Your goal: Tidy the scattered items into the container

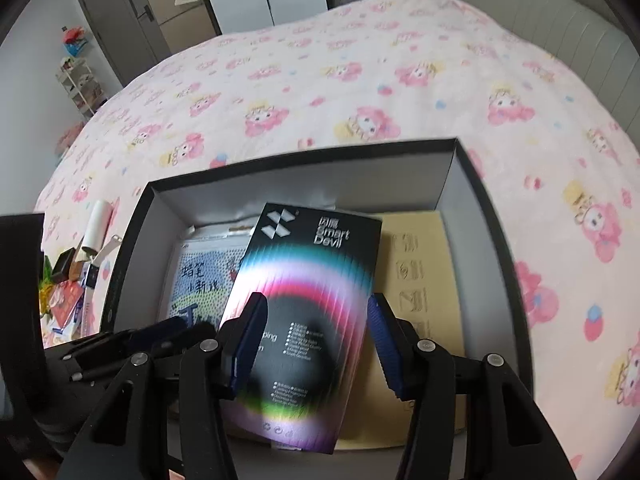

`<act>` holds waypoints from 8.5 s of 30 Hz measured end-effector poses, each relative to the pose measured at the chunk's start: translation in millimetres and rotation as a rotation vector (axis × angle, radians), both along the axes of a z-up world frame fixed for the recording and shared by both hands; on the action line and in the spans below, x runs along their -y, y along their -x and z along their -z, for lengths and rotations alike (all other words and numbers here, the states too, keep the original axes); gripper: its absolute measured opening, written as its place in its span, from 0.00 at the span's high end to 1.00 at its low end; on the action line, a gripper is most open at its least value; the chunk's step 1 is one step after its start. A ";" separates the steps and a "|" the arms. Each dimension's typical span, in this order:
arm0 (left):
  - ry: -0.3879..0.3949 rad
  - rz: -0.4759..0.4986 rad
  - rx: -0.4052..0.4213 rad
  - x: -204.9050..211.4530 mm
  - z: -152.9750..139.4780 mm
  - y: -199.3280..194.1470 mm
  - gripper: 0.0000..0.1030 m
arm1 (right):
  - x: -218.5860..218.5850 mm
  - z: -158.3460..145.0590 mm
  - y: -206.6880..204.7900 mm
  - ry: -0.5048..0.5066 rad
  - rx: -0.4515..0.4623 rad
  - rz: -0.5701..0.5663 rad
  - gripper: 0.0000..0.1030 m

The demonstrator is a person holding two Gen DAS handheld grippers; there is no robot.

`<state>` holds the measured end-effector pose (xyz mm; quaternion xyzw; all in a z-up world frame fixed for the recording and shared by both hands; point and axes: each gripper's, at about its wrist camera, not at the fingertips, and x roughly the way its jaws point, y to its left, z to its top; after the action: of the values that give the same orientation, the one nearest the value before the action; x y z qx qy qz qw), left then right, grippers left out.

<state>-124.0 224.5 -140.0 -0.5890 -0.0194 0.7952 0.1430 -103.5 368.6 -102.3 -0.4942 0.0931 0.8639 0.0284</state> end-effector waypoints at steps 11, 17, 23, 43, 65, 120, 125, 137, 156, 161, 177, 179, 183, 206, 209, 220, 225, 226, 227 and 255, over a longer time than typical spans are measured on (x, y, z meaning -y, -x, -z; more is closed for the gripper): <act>-0.073 0.073 0.079 -10.1 15.9 -0.3 0.63 | -4.1 17.2 11.5 0.019 0.094 0.024 0.53; -0.087 0.027 0.062 9.7 13.2 1.7 0.64 | -2.1 17.0 10.5 0.015 0.080 0.023 0.52; -0.080 0.022 0.043 21.5 8.5 0.1 0.67 | 0.2 17.1 9.5 0.099 0.073 -0.003 0.52; -0.011 0.083 0.015 -1.5 9.7 8.7 0.70 | 23.0 50.3 15.7 -0.144 0.234 -0.071 0.48; 0.006 0.125 0.027 -16.5 16.6 22.7 0.64 | -22.4 45.7 4.6 0.025 0.240 0.082 0.47; -0.007 -0.271 -0.336 271.1 -104.7 -52.9 0.66 | 261.0 -75.9 -27.7 0.002 -0.169 -0.315 0.47; -0.050 -0.333 -0.329 306.6 -91.8 -41.6 0.66 | 296.0 -66.4 -6.2 -0.004 -0.146 -0.374 0.47; -0.120 -0.544 -0.130 362.1 -24.4 12.5 0.66 | 339.5 -18.1 51.1 0.053 -0.032 -0.367 0.47; -0.228 -0.862 0.064 437.1 65.4 51.8 0.65 | 373.8 87.7 77.2 0.123 0.241 -0.449 0.47; -0.266 -0.884 0.080 440.0 67.8 44.5 0.68 | 378.0 81.4 75.7 0.091 0.179 -0.453 0.51; -0.344 -0.813 0.088 424.6 64.7 43.4 0.79 | 365.5 90.1 76.2 0.198 0.253 -0.435 0.47; -0.323 -0.761 0.081 413.1 60.0 45.3 0.80 | 363.1 88.2 74.6 0.177 0.238 -0.423 0.46; -0.210 -0.656 0.045 389.1 46.7 52.2 0.77 | 351.5 78.3 68.4 0.074 0.181 -0.381 0.46; -0.278 -0.731 0.019 416.8 50.5 49.8 0.85 | 346.6 85.4 63.0 0.131 0.217 -0.392 0.41; -0.278 -0.681 0.033 400.7 49.1 47.6 0.85 | 340.6 80.4 59.2 0.101 0.194 -0.359 0.41; -0.257 -0.604 0.036 371.7 43.4 43.5 0.77 | 299.5 73.1 50.3 0.076 0.183 -0.206 0.41; -0.234 -0.639 0.004 378.0 40.4 43.9 0.76 | 278.9 80.2 38.9 0.090 0.225 -0.201 0.41; -0.229 -0.646 -0.003 379.2 39.7 44.0 0.76 | 279.6 83.2 37.2 0.093 0.236 -0.212 0.41; -0.225 -0.653 -0.009 380.4 39.1 44.1 0.76 | 283.1 84.2 36.8 0.087 0.236 -0.223 0.41; -0.122 -0.545 0.031 385.2 45.8 77.5 0.72 | 283.1 82.4 22.5 0.194 0.236 -0.324 0.41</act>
<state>-201.6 -160.7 -185.7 -0.5647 -0.2268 0.7925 -0.0412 -126.0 85.4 -184.8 -0.6010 0.0911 0.7802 -0.1479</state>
